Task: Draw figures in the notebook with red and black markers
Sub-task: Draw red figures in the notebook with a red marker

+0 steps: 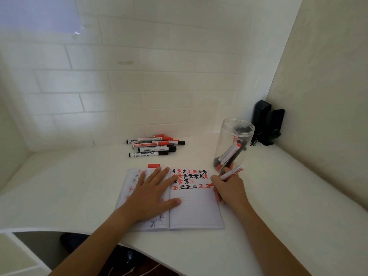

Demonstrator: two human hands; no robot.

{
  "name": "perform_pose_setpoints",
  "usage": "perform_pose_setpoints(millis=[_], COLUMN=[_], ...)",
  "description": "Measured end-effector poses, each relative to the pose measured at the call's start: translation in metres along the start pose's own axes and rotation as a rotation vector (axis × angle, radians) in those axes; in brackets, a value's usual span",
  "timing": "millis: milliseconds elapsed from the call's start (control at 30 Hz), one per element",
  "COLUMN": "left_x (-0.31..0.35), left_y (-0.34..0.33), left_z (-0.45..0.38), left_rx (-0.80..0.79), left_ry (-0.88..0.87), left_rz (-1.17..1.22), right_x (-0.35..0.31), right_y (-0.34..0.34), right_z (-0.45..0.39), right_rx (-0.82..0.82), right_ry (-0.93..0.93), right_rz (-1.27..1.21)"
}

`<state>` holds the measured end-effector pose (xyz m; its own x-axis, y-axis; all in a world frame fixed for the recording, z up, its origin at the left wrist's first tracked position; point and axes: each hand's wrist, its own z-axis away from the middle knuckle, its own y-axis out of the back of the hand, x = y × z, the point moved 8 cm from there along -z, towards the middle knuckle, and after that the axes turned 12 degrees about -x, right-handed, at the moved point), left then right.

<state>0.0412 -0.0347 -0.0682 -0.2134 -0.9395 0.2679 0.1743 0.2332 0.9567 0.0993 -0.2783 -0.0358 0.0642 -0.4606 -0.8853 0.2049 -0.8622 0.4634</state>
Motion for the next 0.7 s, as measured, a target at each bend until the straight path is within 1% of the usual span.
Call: perform_pose_setpoints(millis=[67,133,200,267,367,433,500,567,633,700], left_x=[0.0,-0.003,-0.013,-0.025,-0.041,-0.047,-0.047,-0.038,-0.021,-0.002], left_y=[0.009,0.026,0.044,0.055,0.056,0.054,0.056,0.062,0.066,0.066], left_z=[-0.002,-0.004,-0.009,-0.019,-0.038,-0.045,-0.046,-0.04,-0.032,-0.021], left_rx=[0.05,0.213,0.392,0.479,0.446,0.414,0.43,0.489,0.538,0.543], left_ry=[0.004,0.008,0.025,0.085,0.156,0.167,0.159,0.118,0.031,-0.063], left_rz=[0.082,0.147,0.146,0.098,0.016,0.014,0.038,0.068,0.108,0.166], right_x=[0.002,0.002,0.003,0.004,0.003,0.001,-0.003,-0.008,-0.013,-0.018], right_y=[0.001,0.0,-0.002,-0.004,-0.004,-0.004,-0.003,-0.003,-0.005,-0.01], right_z=[-0.001,-0.003,-0.005,-0.007,-0.01,-0.01,-0.01,-0.009,-0.007,-0.005], right_rx=[0.005,0.004,-0.003,-0.013,-0.017,-0.016,-0.018,-0.029,-0.058,-0.109], right_ry=[0.009,0.021,0.032,0.044,0.068,0.101,0.143,0.182,0.206,0.231], right_rz=[-0.03,-0.04,-0.042,-0.058,-0.06,-0.085,-0.14,-0.175,-0.189,-0.229])
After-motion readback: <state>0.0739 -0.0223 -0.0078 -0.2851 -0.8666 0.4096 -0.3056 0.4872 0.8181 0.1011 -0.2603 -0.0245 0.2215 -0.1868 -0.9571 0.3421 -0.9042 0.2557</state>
